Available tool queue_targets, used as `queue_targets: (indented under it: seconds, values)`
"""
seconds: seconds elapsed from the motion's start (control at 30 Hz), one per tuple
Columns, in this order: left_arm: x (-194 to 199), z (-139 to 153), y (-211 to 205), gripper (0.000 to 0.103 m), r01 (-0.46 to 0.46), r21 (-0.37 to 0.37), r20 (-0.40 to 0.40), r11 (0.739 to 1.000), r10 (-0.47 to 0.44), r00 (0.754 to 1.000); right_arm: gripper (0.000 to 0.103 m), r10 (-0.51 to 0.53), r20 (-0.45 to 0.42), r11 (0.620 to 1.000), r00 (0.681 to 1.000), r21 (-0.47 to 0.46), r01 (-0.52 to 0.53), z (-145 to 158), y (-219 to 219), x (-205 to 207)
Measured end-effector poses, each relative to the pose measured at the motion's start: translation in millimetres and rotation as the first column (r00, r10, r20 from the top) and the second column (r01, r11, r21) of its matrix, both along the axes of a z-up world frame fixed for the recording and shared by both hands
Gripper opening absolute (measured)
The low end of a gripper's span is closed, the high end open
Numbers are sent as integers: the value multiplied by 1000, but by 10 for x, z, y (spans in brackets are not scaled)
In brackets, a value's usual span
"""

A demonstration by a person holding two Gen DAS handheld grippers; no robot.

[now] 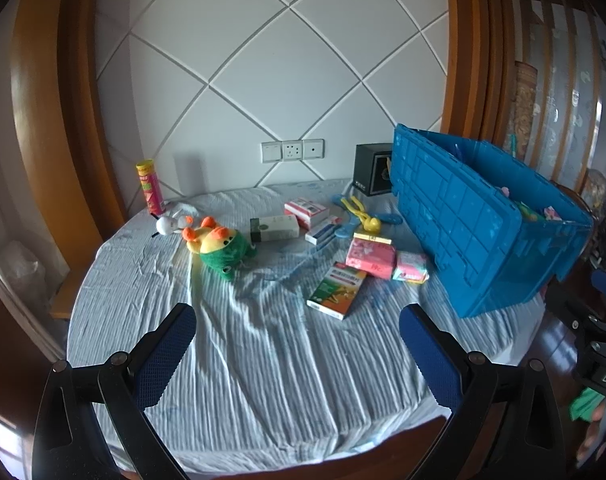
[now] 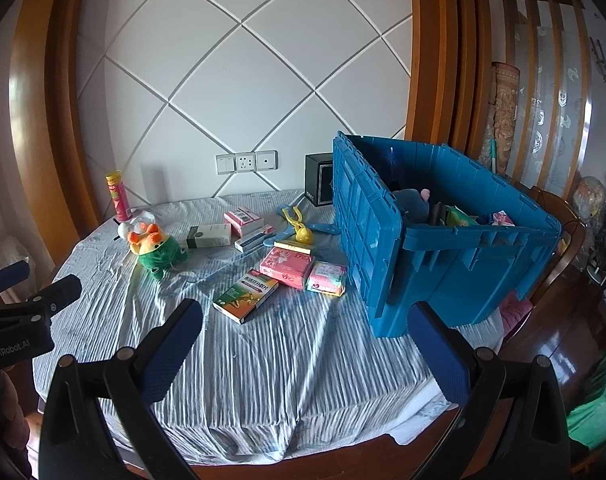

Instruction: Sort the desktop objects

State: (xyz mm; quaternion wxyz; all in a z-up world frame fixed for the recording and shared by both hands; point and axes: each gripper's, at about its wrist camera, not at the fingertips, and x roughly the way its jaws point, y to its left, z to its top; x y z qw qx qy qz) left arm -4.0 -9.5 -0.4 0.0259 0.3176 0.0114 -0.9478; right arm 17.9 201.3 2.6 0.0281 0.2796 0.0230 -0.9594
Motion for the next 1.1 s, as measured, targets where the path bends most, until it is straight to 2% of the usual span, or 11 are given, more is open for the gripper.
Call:
queue_targets:
  seconds: [0.63, 0.93, 1.1]
  values:
    - [3, -49, -25, 103, -30, -1, 6, 1000, 30, 1000, 103, 9, 17, 1000, 1000, -17, -9, -38, 84, -82]
    - [-88, -115, -93, 103, -96, -7, 24, 995, 96, 995, 103, 46, 33, 999, 998, -27, -45, -95, 116, -265]
    - [-165, -243, -218, 103, -159, -25, 54, 987, 160, 986, 103, 109, 57, 993, 992, -46, -106, -217, 108, -457]
